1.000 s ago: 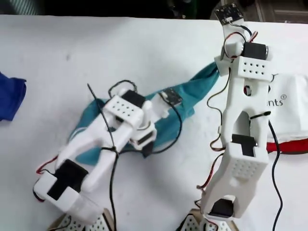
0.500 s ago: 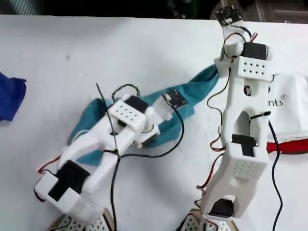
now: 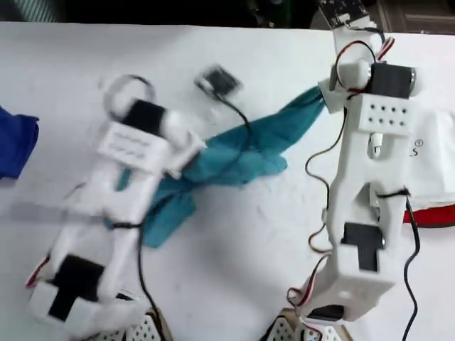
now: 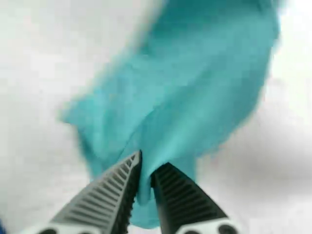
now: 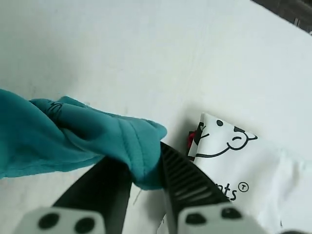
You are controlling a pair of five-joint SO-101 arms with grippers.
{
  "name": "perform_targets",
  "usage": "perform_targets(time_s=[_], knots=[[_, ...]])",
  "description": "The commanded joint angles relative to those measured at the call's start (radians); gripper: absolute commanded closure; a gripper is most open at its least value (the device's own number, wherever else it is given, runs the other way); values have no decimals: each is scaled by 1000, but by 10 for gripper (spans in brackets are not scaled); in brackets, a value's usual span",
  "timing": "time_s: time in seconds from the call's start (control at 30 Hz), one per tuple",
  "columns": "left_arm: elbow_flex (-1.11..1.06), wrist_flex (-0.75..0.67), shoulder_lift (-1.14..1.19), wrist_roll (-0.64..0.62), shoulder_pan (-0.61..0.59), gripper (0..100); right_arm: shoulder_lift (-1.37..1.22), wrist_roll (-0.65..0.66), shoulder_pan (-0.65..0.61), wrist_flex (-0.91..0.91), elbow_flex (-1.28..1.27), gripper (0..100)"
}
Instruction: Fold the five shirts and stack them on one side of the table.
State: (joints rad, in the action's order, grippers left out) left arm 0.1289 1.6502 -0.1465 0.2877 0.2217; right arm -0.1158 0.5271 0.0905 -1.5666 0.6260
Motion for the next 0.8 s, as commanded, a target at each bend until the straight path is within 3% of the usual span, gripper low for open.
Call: perform_targets(time_s=[0.0,0.3,0.5,0.77], knots=[[255,75,-97,5,-85,979,153,6,-4,-27,44,980],[657,121,-136,5,-341,979,380,-2,38,-148,35,981],[810,127,-160,5,-372,979,397,-3,139,-156,-66,981],[818,123,-249,5,-372,979,553,-3,101,-153,-163,981]])
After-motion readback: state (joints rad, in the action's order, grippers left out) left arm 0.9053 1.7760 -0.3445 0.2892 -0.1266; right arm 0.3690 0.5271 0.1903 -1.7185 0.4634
